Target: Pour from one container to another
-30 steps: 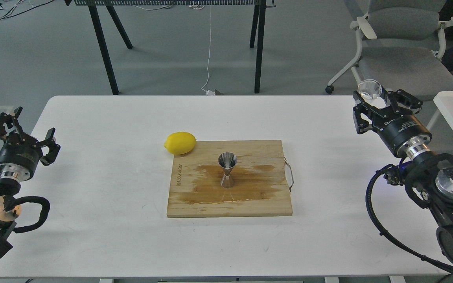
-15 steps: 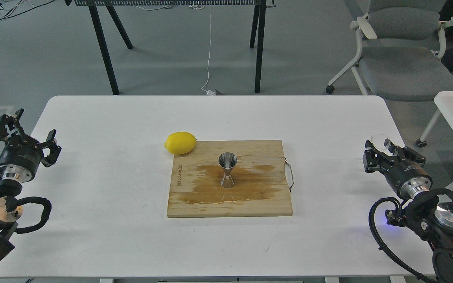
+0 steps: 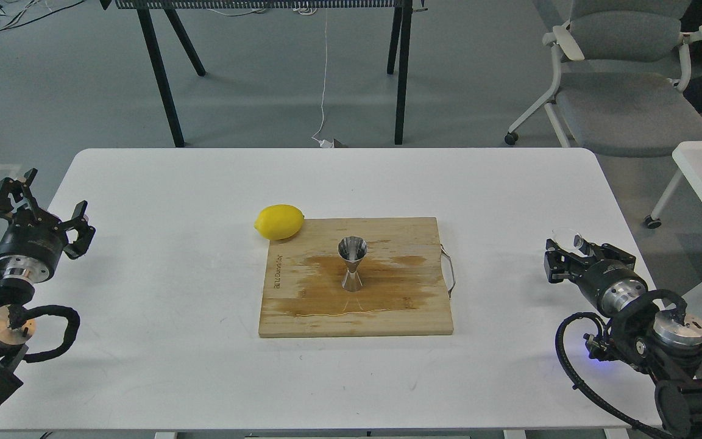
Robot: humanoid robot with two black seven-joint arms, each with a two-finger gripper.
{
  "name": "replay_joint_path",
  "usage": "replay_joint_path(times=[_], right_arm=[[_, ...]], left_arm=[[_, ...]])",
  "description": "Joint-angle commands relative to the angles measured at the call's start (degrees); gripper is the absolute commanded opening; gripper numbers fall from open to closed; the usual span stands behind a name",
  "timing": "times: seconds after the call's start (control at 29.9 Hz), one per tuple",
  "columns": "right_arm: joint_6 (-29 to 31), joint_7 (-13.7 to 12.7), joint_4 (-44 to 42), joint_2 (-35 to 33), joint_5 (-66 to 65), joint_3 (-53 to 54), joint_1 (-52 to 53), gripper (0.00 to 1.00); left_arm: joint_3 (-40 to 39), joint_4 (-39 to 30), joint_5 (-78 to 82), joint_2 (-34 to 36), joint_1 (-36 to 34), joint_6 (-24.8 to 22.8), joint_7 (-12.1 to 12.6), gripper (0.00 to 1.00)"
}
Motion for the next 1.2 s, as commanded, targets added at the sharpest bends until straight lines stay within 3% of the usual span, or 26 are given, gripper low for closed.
replay_joint_path(times=[0.0, 0.1, 0.43, 0.84, 1.17], right_arm=[[0.1, -0.4, -0.1, 0.4, -0.1, -0.6, 0.3, 0.25], [0.1, -1.6, -0.1, 0.9, -0.5, -0.6, 0.5, 0.27], [0.4, -1.7, -1.6, 0.9, -1.0, -2.0, 1.3, 0.43], [0.9, -1.7, -2.7, 1.6, -1.0, -2.5, 1.3, 0.46], [0.9, -1.7, -2.6, 1.6, -1.1, -2.5, 1.3, 0.58]], left_arm=[[0.0, 0.0, 0.0, 0.0, 0.0, 0.0, 0.0, 0.95], [0.0, 0.0, 0.0, 0.1, 0.0, 0.0, 0.0, 0.94], [0.0, 0.0, 0.0, 0.0, 0.0, 0.0, 0.0, 0.94], [0.0, 0.0, 0.0, 0.1, 0.0, 0.0, 0.0, 0.94], [0.0, 0.0, 0.0, 0.2, 0.0, 0.0, 0.0, 0.94]])
